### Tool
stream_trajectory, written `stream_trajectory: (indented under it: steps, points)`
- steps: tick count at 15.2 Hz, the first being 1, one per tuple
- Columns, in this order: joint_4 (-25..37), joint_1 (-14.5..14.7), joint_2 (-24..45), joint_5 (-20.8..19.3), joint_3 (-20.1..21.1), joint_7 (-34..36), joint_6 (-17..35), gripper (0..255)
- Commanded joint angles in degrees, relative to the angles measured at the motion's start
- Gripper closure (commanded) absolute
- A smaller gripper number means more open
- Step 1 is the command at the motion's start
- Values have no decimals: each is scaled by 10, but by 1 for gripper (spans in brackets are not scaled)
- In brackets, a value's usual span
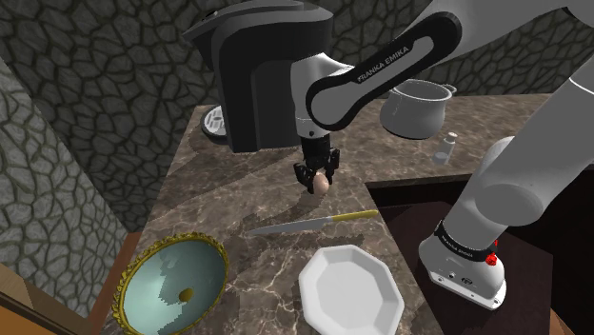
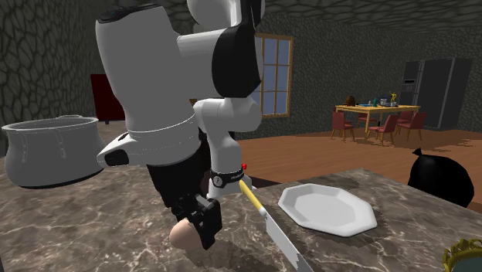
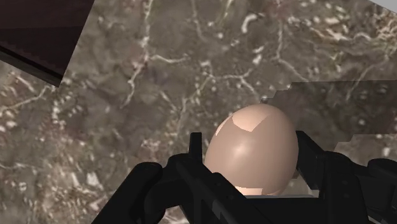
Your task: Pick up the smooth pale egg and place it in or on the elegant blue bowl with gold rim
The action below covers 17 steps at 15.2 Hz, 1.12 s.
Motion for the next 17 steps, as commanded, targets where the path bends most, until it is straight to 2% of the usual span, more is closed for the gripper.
stream_trajectory:
  steps: [1, 4, 17]
  points:
    - [0, 0, 0, 0, 0, 0, 0, 255]
    - [0, 0, 0, 0, 0, 0, 0, 255]
    - [53, 0, -58, 4, -10, -1, -110, 255]
